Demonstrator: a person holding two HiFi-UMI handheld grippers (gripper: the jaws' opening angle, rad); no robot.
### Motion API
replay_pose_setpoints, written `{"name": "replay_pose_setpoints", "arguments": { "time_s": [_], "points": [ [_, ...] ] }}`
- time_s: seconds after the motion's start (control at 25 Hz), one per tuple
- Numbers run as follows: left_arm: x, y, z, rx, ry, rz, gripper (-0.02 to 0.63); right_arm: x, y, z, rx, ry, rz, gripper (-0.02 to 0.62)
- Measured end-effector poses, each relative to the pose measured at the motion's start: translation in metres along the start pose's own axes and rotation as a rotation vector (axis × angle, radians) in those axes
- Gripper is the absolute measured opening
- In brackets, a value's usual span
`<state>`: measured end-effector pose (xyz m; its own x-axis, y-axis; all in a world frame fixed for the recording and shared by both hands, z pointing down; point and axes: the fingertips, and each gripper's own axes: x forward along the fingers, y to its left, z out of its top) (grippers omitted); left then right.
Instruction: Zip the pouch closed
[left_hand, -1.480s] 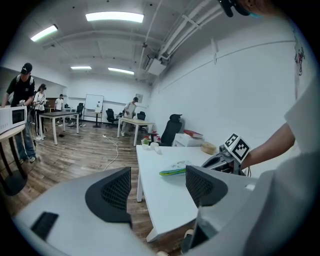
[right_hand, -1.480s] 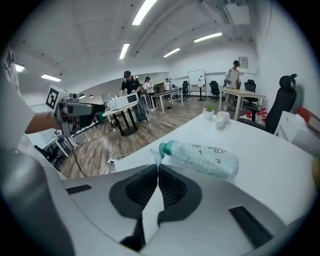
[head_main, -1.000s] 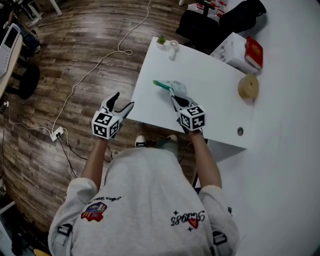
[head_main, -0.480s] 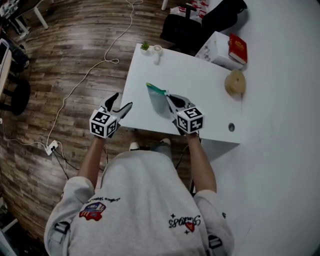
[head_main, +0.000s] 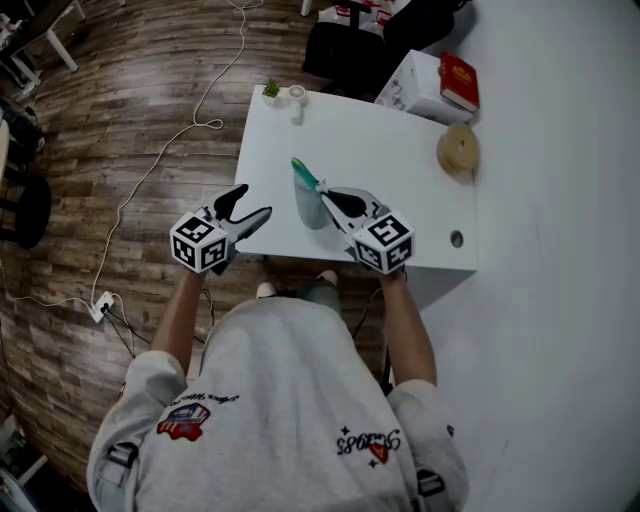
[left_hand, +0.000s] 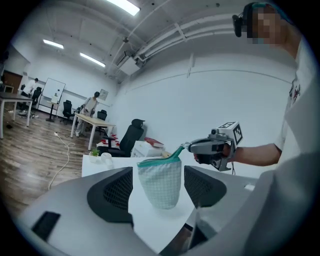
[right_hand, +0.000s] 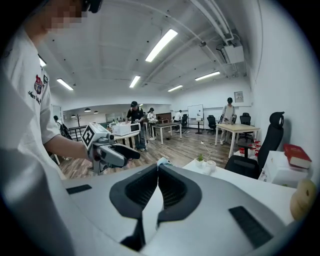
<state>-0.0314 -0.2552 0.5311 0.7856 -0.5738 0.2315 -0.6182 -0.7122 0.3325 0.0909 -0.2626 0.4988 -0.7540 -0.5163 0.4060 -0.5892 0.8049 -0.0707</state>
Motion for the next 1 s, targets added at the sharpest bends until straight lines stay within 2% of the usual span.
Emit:
{"name": "replay_pose_setpoints", "arguments": {
  "time_s": [0.28, 0.44, 0.52, 0.72, 0.84, 1.0],
  "points": [
    [0.006, -0.039, 0.011, -0.126, -0.025, -0.248, 0.319, -0.004, 0.008, 0.003, -0.060, 0.013, -0.010, 0.011],
    [0.010, -0.054, 0.016, -0.163, -0.041, -0.318, 0.294, -0.006, 0.016, 0.002, -0.065, 0.010, 0.007, 0.011],
    [0.013, -0.059, 0.020, -0.228, -0.061, -0.364, 0.281, -0.008, 0.020, 0.000, -0.073, 0.010, 0.017, 0.011],
    [0.013, -0.079, 0.033, -0.441, -0.082, -0.549, 0.276, -0.011, 0.035, 0.000, -0.098, 0.014, 0.046, 0.011],
    [0.018, -0.082, 0.035, -0.538, -0.083, -0.595, 0.273, -0.015, 0.041, 0.000, -0.114, 0.013, 0.065, 0.011],
    [0.024, -0.089, 0.035, -0.624, -0.073, -0.643, 0.273, -0.020, 0.050, 0.001, -0.134, 0.006, 0.090, 0.011]
  ]
}}
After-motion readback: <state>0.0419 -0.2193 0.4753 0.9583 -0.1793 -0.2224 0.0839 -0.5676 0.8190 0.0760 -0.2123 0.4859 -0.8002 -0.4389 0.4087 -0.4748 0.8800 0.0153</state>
